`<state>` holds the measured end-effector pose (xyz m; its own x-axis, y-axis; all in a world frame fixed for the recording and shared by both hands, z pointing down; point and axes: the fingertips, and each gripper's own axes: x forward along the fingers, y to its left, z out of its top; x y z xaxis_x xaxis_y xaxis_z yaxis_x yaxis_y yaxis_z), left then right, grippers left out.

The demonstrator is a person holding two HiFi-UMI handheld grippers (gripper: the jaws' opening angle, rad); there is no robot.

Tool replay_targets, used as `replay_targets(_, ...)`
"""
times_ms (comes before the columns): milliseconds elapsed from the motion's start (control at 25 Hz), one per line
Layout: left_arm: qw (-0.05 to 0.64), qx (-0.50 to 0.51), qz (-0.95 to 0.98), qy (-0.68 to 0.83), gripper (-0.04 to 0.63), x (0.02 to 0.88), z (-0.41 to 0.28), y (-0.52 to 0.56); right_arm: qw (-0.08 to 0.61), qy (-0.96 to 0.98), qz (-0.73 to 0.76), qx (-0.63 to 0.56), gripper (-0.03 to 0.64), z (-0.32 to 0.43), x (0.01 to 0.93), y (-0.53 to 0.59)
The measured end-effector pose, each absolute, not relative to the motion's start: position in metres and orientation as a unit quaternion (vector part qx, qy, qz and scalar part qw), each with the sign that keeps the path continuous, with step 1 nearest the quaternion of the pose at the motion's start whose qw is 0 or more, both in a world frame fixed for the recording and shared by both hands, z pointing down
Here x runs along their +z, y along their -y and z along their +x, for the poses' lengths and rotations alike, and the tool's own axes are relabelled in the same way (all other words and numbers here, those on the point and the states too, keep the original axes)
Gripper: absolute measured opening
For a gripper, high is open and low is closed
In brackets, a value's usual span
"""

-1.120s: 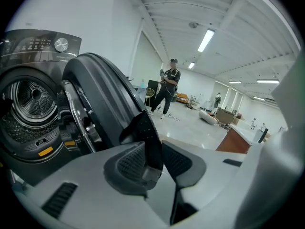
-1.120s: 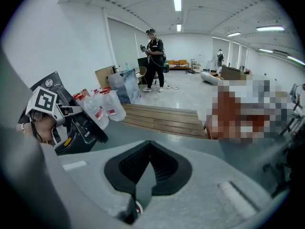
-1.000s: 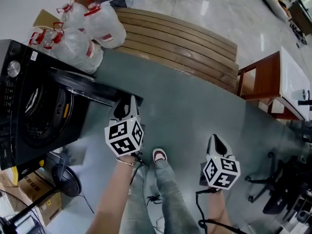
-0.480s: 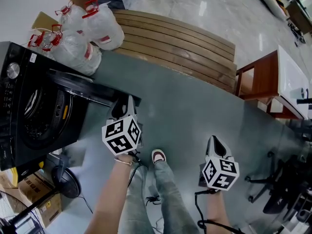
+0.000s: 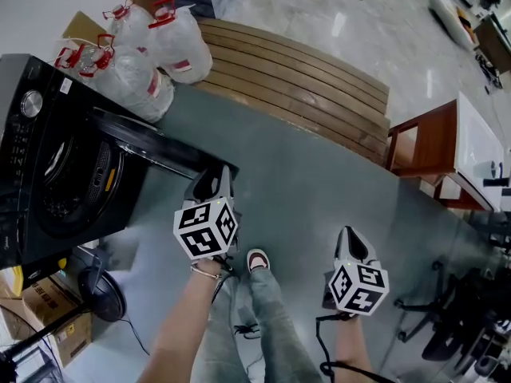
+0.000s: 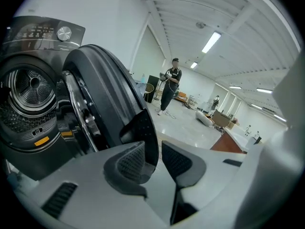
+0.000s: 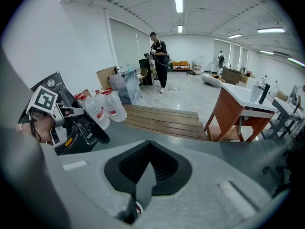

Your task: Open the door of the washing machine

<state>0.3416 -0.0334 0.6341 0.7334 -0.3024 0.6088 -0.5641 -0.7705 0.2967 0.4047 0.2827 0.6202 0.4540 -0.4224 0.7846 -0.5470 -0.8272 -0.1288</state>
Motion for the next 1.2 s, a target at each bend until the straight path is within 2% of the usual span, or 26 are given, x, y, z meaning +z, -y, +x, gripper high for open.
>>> replay_targets(560,0.234,0.258,0.905,0.245,0.101,0.606,0.286,0.051,0.095,0.354,0.83,0.421,0.005,0.385,0.608,-0.203)
replay_targets(800,0.218,0.239,0.897,0.301,0.09,0.583,0.223,0.096,0.112,0.416,0.806,0.405,0.005,0.36,0.598,-0.139)
replay_targets(1200,0.231,0.204,0.852,0.423,0.063,0.543,0.092,0.142,0.141,0.526,0.757,0.361,0.005,0.302,0.56,-0.044)
